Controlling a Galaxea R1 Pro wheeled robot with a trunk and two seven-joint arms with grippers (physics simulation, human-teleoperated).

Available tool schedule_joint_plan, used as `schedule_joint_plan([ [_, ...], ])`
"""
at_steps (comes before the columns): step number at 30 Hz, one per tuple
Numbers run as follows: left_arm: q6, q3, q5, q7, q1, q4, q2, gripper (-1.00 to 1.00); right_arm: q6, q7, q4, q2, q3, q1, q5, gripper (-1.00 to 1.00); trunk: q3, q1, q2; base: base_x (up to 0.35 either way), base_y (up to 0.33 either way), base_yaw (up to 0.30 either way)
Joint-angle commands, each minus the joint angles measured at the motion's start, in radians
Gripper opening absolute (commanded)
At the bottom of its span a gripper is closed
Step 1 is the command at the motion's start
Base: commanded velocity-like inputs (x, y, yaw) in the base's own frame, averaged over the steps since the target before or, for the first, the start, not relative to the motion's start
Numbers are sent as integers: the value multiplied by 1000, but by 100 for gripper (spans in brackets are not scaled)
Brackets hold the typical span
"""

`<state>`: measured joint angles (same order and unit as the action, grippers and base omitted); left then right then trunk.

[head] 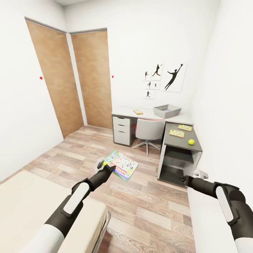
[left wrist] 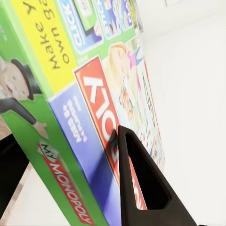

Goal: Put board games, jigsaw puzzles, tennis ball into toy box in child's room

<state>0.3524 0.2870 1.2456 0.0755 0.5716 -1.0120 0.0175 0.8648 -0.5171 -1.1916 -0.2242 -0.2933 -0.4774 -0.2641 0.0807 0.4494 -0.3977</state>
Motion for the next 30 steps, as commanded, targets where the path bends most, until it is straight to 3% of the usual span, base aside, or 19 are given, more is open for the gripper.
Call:
schedule_joint_plan([
  [1, 2, 1, 6, 1, 1, 0, 1, -100, 6, -4, 0, 0, -2, -1, 1, 100, 2, 1, -2, 0, 0, -237],
  [12, 1, 1, 6, 1, 1, 0, 1, -100, 6, -6, 0, 1, 5, 0, 2, 100, 2, 1, -2, 0, 0, -220],
  [17, 1, 0, 6, 1, 0, -1, 3, -100, 7, -8, 2, 3, 63, 5, 0, 100, 2, 1, -2, 0, 0, -77],
  [20, 1, -1, 7, 0, 0, -2, 6, -100, 7, -6, 11, 13, 134, 7, -2, 100, 2, 1, -2, 0, 0, -37],
  [21, 1, -1, 7, 0, 0, -2, 6, -100, 7, -6, 11, 13, 134, 7, -2, 100, 2, 1, -2, 0, 0, -29],
  [24, 1, -2, 8, 0, -1, -3, 9, -100, 5, -4, 33, 33, 187, 8, -2, 100, 2, 1, -2, 0, 0, -19],
  [30, 0, -3, 8, 0, -2, -3, 14, -100, -3, -2, 94, 64, 228, 6, 0, 100, 2, 1, -2, 0, 0, -9],
])
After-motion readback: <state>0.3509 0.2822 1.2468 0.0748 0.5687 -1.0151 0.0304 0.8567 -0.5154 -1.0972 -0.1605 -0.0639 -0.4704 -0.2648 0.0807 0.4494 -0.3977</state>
